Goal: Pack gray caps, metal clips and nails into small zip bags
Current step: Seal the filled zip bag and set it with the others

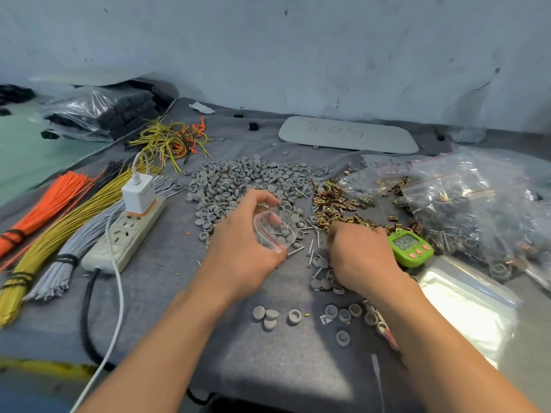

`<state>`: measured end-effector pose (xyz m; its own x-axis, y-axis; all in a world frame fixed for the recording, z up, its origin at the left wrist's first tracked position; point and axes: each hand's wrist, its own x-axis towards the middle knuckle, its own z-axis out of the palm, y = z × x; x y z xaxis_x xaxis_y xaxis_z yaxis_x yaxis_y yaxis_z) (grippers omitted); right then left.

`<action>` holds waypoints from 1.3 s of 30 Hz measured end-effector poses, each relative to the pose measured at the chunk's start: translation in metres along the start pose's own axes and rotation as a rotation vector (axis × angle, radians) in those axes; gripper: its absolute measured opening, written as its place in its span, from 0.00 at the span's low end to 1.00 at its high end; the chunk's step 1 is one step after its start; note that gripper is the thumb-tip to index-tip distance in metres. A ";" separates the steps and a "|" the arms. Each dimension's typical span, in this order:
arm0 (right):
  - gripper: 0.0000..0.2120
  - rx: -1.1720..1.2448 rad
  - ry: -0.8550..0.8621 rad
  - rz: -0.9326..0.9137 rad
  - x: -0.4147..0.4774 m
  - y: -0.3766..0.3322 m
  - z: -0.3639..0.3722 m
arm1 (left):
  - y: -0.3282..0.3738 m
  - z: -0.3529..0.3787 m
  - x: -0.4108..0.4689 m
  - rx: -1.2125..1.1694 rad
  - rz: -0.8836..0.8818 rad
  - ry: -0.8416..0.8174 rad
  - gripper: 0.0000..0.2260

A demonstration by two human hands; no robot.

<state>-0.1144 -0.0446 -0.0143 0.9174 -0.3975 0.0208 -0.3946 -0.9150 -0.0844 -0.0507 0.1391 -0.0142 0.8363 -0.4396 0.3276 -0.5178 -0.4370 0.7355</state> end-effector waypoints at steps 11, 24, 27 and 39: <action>0.10 0.785 0.240 -0.313 -0.029 -0.032 -0.020 | 0.006 0.014 0.001 0.071 0.002 -0.097 0.28; 0.04 0.241 -0.020 0.076 0.002 -0.013 0.003 | 0.002 -0.004 0.002 -0.026 -0.023 -0.004 0.29; 0.07 0.204 -0.040 0.035 0.004 -0.018 0.008 | 0.000 -0.005 0.002 -0.033 -0.025 0.006 0.28; 0.13 0.063 -0.043 0.001 -0.003 -0.038 0.002 | -0.003 -0.005 0.002 -0.009 -0.019 -0.007 0.27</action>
<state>-0.1017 -0.0087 -0.0132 0.9188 -0.3941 -0.0223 -0.3930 -0.9078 -0.1468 -0.0465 0.1435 -0.0129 0.8447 -0.4368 0.3093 -0.5001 -0.4384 0.7468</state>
